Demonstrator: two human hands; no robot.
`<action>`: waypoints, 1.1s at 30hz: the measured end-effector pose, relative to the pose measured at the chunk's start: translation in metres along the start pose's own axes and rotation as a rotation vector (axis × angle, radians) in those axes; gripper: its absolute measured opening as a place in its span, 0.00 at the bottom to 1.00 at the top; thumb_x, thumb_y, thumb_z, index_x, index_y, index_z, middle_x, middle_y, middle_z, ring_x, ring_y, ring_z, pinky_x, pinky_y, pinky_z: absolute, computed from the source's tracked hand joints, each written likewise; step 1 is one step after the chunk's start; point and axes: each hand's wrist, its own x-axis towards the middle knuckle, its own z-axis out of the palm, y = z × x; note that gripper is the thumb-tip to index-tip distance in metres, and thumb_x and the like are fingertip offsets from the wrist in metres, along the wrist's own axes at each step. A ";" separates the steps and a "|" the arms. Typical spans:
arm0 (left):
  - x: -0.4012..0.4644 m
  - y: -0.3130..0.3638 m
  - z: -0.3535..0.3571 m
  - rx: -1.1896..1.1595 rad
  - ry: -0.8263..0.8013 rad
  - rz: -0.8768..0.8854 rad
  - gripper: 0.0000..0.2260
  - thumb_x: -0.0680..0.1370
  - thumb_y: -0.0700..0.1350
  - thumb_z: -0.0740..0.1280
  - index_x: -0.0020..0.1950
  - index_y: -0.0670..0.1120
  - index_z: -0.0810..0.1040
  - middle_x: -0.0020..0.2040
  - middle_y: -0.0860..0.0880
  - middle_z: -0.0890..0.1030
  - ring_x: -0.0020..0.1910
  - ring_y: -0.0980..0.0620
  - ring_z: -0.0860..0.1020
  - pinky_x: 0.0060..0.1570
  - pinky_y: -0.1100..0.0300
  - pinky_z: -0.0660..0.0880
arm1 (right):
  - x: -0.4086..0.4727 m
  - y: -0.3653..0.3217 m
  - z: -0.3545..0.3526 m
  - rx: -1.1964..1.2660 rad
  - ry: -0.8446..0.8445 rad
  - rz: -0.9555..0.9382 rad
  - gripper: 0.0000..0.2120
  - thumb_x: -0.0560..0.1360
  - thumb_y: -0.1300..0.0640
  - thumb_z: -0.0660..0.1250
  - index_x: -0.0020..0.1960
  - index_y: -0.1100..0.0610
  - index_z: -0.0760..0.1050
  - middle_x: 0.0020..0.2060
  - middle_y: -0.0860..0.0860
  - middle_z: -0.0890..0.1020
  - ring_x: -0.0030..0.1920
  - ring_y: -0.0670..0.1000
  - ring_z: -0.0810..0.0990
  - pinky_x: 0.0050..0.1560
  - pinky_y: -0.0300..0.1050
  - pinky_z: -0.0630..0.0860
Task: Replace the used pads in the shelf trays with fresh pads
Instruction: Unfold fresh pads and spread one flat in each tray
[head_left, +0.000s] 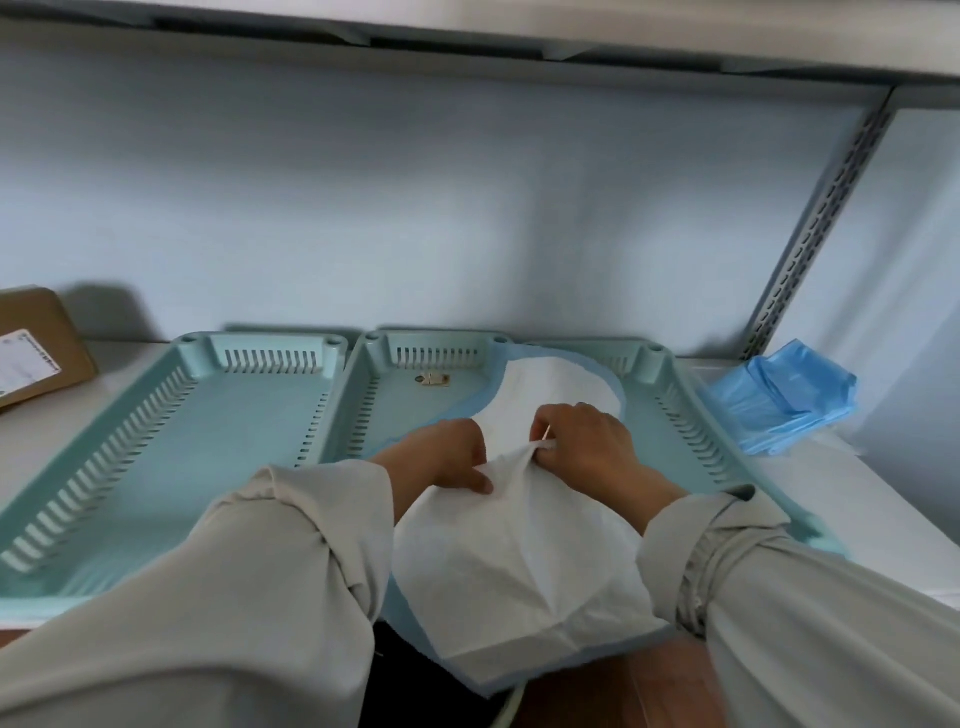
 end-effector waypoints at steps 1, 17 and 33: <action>0.000 0.000 -0.003 0.025 0.026 -0.005 0.16 0.75 0.50 0.70 0.59 0.45 0.79 0.58 0.48 0.80 0.56 0.47 0.78 0.55 0.54 0.74 | 0.000 0.001 -0.002 -0.023 0.005 -0.004 0.09 0.75 0.54 0.64 0.55 0.50 0.76 0.51 0.49 0.80 0.55 0.51 0.75 0.50 0.43 0.68; -0.035 0.004 -0.099 0.008 0.722 -0.046 0.10 0.79 0.40 0.58 0.58 0.45 0.75 0.55 0.45 0.80 0.52 0.46 0.78 0.44 0.61 0.65 | -0.002 0.010 -0.075 0.413 0.226 0.179 0.10 0.73 0.53 0.66 0.54 0.52 0.75 0.49 0.51 0.81 0.52 0.53 0.79 0.52 0.45 0.72; -0.017 0.003 -0.098 -0.123 0.730 -0.021 0.09 0.76 0.42 0.64 0.55 0.45 0.79 0.58 0.43 0.77 0.55 0.43 0.77 0.52 0.56 0.73 | -0.009 0.046 -0.082 0.232 -0.025 0.287 0.04 0.71 0.55 0.68 0.45 0.54 0.77 0.43 0.52 0.78 0.49 0.55 0.80 0.43 0.40 0.67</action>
